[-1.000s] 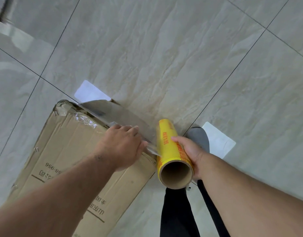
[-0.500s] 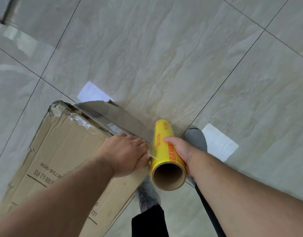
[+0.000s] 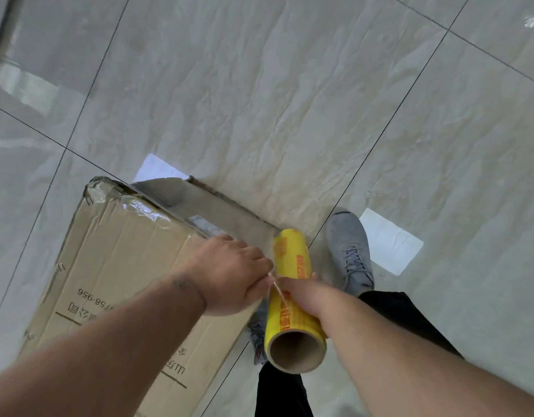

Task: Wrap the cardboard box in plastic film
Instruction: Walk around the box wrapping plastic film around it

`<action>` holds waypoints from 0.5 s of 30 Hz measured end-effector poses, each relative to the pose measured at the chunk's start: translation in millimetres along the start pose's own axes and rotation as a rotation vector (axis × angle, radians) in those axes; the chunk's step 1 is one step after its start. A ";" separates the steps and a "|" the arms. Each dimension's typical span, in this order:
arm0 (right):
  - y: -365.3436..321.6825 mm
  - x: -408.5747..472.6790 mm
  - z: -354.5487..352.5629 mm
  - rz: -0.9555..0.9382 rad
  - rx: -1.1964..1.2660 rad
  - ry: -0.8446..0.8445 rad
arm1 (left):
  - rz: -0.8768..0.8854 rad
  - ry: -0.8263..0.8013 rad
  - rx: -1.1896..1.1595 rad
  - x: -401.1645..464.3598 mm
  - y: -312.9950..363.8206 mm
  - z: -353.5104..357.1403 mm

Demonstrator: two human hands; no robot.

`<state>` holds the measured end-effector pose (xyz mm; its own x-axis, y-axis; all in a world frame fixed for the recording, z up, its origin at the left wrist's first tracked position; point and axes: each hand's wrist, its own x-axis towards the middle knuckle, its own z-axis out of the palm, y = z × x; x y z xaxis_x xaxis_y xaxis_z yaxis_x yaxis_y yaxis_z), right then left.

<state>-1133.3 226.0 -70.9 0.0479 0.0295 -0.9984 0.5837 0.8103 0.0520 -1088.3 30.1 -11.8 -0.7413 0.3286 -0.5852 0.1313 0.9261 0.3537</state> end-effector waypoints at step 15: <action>26.9 -22.0 31.5 0.080 0.960 -0.165 | 0.019 -0.165 0.131 5.5 5.9 -4.6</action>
<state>-1093.1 228.7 -46.9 0.1863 -0.0775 -0.9794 0.9821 -0.0136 0.1878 -1094.6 36.5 -9.6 -0.6218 0.3623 -0.6944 0.2368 0.9320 0.2743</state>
